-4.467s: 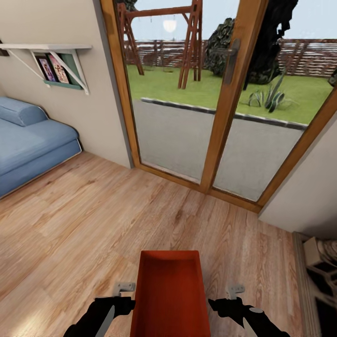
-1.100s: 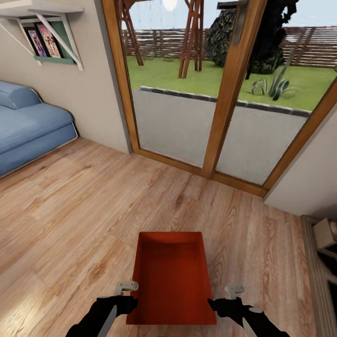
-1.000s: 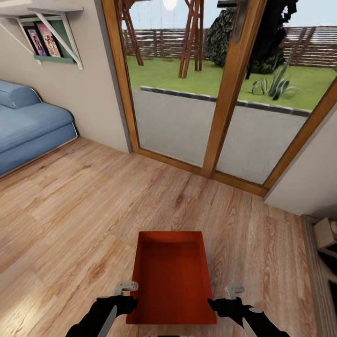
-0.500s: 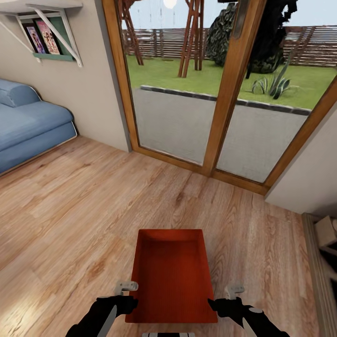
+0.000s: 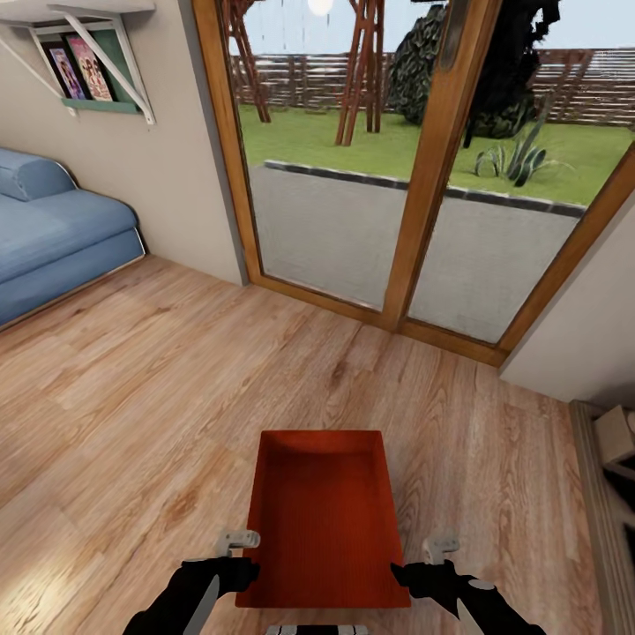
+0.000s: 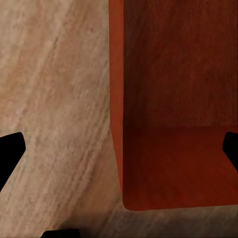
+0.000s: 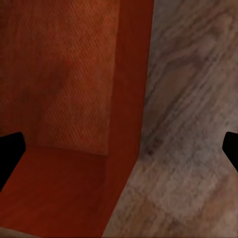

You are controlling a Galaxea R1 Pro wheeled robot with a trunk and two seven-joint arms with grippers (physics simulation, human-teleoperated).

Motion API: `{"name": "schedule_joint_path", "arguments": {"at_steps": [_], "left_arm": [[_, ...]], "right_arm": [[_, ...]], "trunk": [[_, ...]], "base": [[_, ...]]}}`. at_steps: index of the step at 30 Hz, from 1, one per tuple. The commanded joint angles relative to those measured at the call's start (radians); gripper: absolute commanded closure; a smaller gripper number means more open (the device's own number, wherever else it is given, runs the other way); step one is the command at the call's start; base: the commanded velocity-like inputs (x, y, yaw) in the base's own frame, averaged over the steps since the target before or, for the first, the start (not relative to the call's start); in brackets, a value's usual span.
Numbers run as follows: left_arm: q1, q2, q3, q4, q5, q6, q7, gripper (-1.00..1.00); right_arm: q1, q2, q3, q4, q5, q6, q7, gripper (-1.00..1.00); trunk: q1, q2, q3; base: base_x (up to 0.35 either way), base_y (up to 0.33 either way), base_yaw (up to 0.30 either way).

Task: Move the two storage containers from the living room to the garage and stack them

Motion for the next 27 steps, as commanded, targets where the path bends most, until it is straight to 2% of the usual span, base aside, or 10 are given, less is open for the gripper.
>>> {"name": "schedule_joint_path", "arguments": {"at_steps": [1, 12, 16, 27], "left_arm": [[0.000, 0.000, -0.002, -0.002, 0.010, 0.005, 0.004, -1.00], [0.000, 0.002, 0.016, 0.000, 0.011, 0.000, -0.004, -1.00], [0.000, 0.002, 0.017, 0.000, 0.011, -0.001, -0.005, -1.00], [0.000, -0.002, 0.017, 0.000, 0.012, -0.003, -0.005, -1.00]], "right_arm": [[0.000, -0.001, 0.004, -0.002, -0.006, 0.006, 0.001, -1.00], [0.000, 0.000, 0.005, -0.002, -0.006, 0.006, 0.001, -1.00], [0.000, 0.000, 0.005, -0.002, -0.006, 0.006, 0.001, -1.00], [0.000, 0.000, 0.005, -0.002, -0.006, 0.006, 0.000, -1.00]], "trunk": [[0.004, -0.008, -0.004], [0.008, -0.015, -0.007], [0.023, -0.043, -0.020], [0.023, -0.043, -0.020]], "base": [[0.000, 0.000, 0.000], [0.000, 0.000, 0.000], [0.000, 0.000, 0.000], [0.000, 0.000, 0.000]]}}
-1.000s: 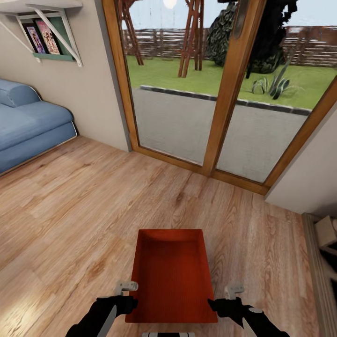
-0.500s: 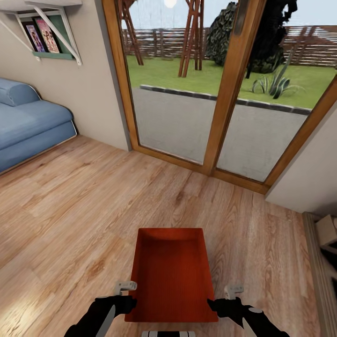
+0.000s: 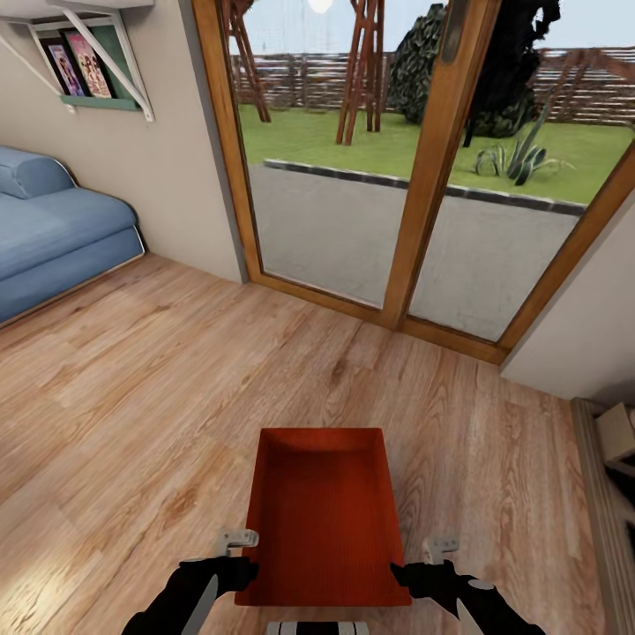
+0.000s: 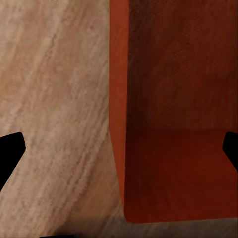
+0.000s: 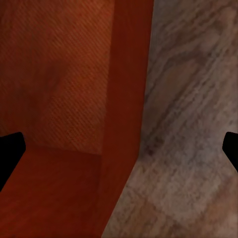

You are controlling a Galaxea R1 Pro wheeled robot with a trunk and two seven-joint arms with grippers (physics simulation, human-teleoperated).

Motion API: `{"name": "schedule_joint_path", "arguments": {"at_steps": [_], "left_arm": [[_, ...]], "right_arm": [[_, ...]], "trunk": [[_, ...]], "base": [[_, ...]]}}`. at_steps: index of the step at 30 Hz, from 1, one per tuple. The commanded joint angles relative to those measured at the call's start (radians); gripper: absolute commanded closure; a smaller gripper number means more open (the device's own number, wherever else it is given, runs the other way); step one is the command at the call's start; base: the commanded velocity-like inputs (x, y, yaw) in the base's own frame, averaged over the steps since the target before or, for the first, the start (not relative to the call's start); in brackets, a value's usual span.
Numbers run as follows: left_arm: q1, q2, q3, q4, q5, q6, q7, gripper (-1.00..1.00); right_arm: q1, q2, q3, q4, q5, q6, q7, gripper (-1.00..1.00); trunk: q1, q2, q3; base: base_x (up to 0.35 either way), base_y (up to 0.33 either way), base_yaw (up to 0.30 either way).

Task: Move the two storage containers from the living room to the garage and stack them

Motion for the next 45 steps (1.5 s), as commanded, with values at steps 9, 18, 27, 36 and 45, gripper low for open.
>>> {"name": "schedule_joint_path", "arguments": {"at_steps": [9, 18, 27, 36, 45], "left_arm": [[-0.002, 0.000, -0.002, -0.008, 0.009, 0.014, 0.003, -1.00], [-0.010, 0.000, -0.002, -0.011, 0.008, 0.021, 0.002, -1.00], [-0.012, 0.001, -0.002, -0.011, 0.006, 0.020, 0.002, -1.00], [-0.012, 0.002, -0.002, -0.009, 0.004, 0.018, 0.003, -1.00], [-0.012, 0.001, -0.002, -0.009, 0.004, 0.020, 0.003, -1.00]], "right_arm": [[0.000, 0.000, 0.004, -0.002, -0.005, 0.006, 0.001, -1.00], [0.000, 0.001, 0.004, -0.002, -0.004, 0.006, 0.001, -1.00], [0.000, 0.001, 0.004, -0.002, -0.004, 0.006, 0.001, -1.00], [0.000, 0.001, 0.004, -0.002, -0.004, 0.006, -0.001, -1.00], [0.000, 0.001, 0.004, -0.002, -0.004, 0.006, -0.008, -1.00]], "trunk": [[0.000, 0.000, -0.001], [0.000, 0.000, -0.001], [0.019, -0.035, -0.016], [0.019, -0.035, -0.016], [0.019, -0.035, -0.016]], "base": [[0.000, 0.000, 0.000], [0.000, 0.000, 0.000], [0.000, 0.000, 0.000], [0.000, 0.000, 0.000], [0.000, 0.000, 0.000]]}}
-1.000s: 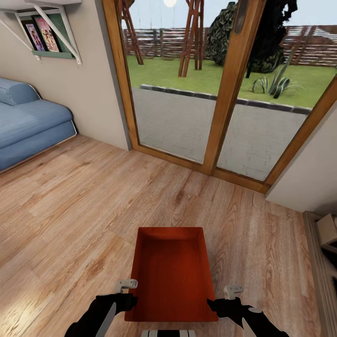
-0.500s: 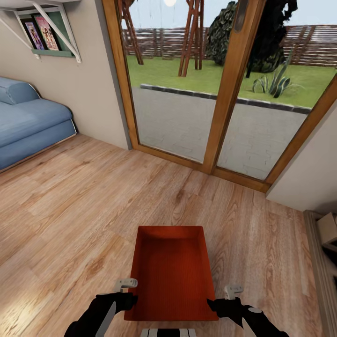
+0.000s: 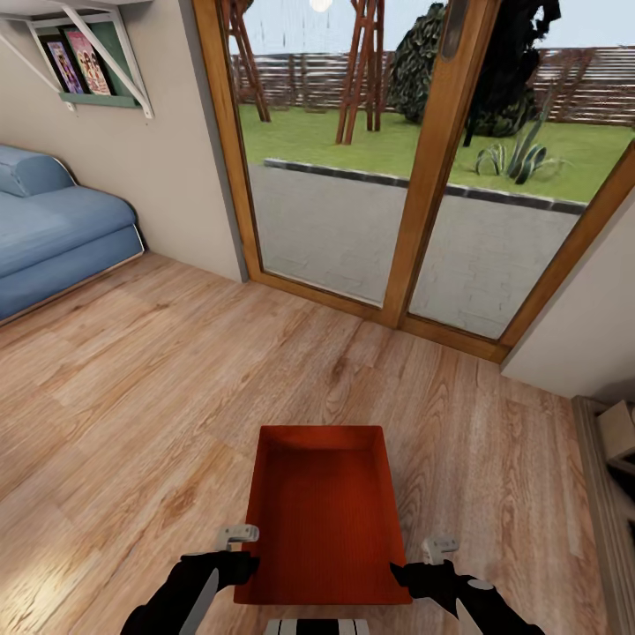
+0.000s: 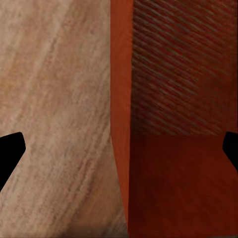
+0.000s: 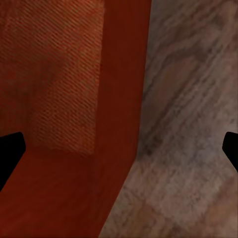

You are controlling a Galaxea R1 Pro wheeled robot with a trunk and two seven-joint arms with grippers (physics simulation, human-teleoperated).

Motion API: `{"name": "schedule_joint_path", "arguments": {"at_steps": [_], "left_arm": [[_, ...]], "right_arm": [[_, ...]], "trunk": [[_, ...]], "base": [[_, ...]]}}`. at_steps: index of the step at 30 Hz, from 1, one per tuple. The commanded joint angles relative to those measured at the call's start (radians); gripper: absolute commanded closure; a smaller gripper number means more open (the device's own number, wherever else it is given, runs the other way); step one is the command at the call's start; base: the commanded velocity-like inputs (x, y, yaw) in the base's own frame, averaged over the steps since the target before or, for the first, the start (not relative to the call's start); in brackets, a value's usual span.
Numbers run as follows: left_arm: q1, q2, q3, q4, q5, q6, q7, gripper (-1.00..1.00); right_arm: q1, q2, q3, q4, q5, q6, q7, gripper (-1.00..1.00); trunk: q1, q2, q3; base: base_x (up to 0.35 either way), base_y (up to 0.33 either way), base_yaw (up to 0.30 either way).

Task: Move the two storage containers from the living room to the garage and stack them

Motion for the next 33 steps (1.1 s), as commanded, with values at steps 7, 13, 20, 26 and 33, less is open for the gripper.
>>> {"name": "schedule_joint_path", "arguments": {"at_steps": [7, 13, 20, 26, 33], "left_arm": [[0.000, 0.000, -0.002, 0.000, 0.008, 0.006, 0.003, -1.00], [0.000, 0.000, -0.002, 0.001, 0.009, 0.006, 0.003, -1.00], [0.000, 0.000, -0.002, 0.001, 0.009, 0.004, 0.003, -1.00], [0.000, -0.001, -0.003, 0.000, 0.010, 0.004, 0.003, -1.00], [0.000, -0.001, -0.002, 0.001, 0.011, 0.005, 0.003, -1.00]], "right_arm": [[0.000, -0.001, 0.004, -0.002, -0.005, 0.006, -0.001, -1.00], [0.000, -0.001, 0.003, -0.002, -0.008, 0.006, -0.001, -1.00], [0.000, 0.000, 0.004, -0.002, -0.008, 0.005, -0.001, -1.00], [0.000, 0.000, 0.005, -0.002, -0.007, 0.006, -0.001, -1.00], [0.000, 0.000, 0.005, -0.002, -0.006, 0.006, -0.001, -1.00]], "trunk": [[0.019, -0.035, -0.016], [0.019, -0.035, -0.016], [0.019, -0.035, -0.016], [0.034, -0.063, -0.029], [0.034, -0.063, -0.029]], "base": [[0.000, 0.000, 0.000], [0.000, 0.000, 0.000], [0.000, 0.000, 0.000], [0.000, 0.000, 0.000], [0.000, 0.000, 0.000]]}}
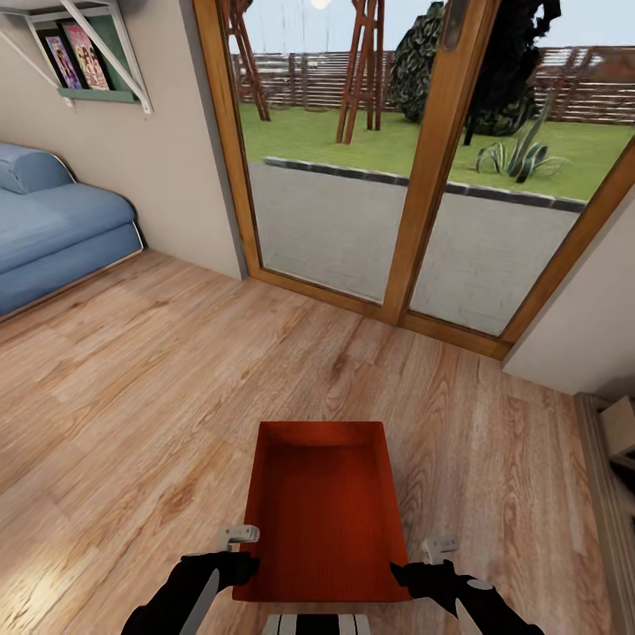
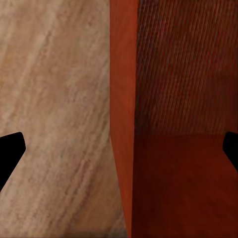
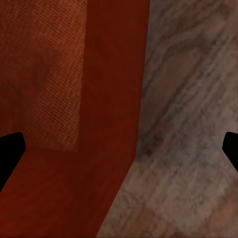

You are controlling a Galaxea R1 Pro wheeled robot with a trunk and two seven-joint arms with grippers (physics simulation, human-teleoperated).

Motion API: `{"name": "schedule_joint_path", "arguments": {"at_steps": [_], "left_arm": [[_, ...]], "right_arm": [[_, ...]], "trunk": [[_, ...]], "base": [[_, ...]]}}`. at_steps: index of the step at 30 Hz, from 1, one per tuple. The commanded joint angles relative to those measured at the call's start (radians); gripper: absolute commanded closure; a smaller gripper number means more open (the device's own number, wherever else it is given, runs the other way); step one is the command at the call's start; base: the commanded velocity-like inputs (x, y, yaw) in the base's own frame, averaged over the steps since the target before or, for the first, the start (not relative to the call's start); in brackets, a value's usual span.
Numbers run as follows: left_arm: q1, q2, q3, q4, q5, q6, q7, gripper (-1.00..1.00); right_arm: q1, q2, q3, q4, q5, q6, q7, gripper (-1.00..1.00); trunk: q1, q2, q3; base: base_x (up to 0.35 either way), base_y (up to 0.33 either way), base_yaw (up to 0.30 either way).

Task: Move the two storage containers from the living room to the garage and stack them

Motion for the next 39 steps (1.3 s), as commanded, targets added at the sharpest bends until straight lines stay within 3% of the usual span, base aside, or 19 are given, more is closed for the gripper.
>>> {"name": "schedule_joint_path", "arguments": {"at_steps": [1, 18, 22, 39], "left_arm": [[0.000, 0.000, -0.002, -0.001, 0.010, 0.005, 0.003, -1.00], [0.000, 0.000, -0.002, -0.001, 0.011, 0.004, 0.003, -1.00], [0.000, 0.000, -0.002, -0.001, 0.011, 0.005, 0.003, -1.00], [0.000, 0.000, -0.002, -0.003, 0.013, 0.004, 0.001, -1.00]], "right_arm": [[0.000, -0.001, 0.004, -0.002, -0.006, 0.006, 0.001, -1.00], [0.000, -0.001, 0.004, -0.002, -0.007, 0.005, 0.002, -1.00], [0.000, -0.001, 0.004, -0.002, -0.006, 0.006, 0.002, -1.00], [0.000, -0.001, 0.005, -0.002, -0.006, 0.006, 0.005, -1.00]], "trunk": [[0.000, 0.000, -0.001], [0.000, 0.000, -0.001], [0.015, -0.028, -0.013], [0.019, -0.035, -0.016]], "base": [[0.000, 0.000, 0.000], [0.000, 0.000, 0.000], [0.000, 0.000, 0.000], [0.000, 0.000, 0.000]]}}
